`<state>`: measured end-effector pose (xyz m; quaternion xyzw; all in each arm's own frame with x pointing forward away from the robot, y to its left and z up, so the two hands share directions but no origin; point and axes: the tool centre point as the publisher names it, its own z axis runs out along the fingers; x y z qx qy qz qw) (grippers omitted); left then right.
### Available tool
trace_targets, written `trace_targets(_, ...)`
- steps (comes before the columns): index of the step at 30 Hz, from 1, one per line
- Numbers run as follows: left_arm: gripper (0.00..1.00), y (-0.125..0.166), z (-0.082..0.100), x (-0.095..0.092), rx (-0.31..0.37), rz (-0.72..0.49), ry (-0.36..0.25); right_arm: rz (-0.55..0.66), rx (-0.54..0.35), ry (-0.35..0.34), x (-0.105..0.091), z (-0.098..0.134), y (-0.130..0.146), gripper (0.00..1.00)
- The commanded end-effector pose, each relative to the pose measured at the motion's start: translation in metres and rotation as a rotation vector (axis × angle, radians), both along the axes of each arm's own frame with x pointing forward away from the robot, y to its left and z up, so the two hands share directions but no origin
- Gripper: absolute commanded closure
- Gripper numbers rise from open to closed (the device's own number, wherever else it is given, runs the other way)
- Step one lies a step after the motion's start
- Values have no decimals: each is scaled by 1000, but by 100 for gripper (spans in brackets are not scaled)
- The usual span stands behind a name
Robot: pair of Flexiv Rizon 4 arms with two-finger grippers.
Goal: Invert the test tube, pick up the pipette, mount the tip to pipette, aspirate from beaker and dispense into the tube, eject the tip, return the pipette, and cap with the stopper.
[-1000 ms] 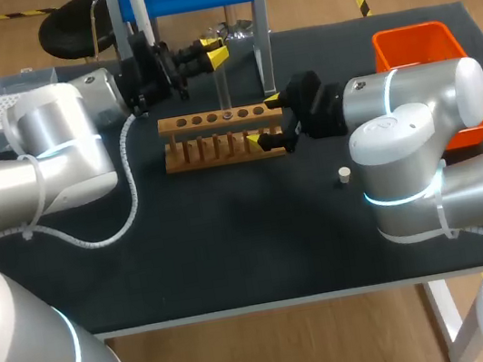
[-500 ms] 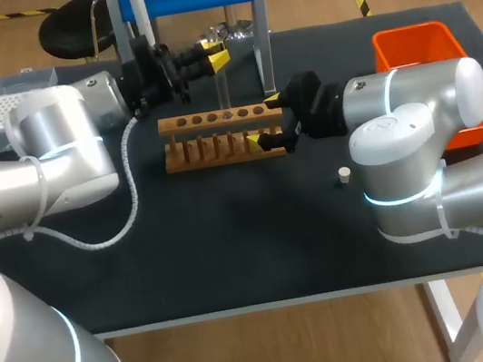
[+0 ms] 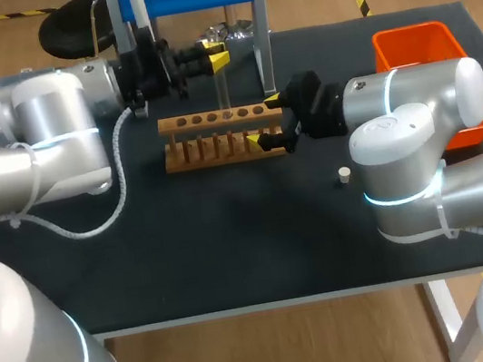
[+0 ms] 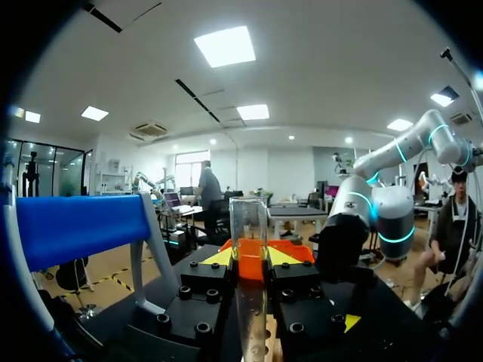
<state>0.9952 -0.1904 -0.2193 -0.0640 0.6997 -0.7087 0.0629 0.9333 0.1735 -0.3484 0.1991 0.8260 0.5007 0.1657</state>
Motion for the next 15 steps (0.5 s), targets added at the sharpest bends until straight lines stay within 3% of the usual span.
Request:
trace_targets(1, 100, -1, 5, 1, 41, -9, 13, -2, -1, -1, 0, 0, 1, 0)
trace_targets(15, 100, -5, -6, -1, 65, -14, 35, -2, -1, -1, 0, 0, 1, 0)
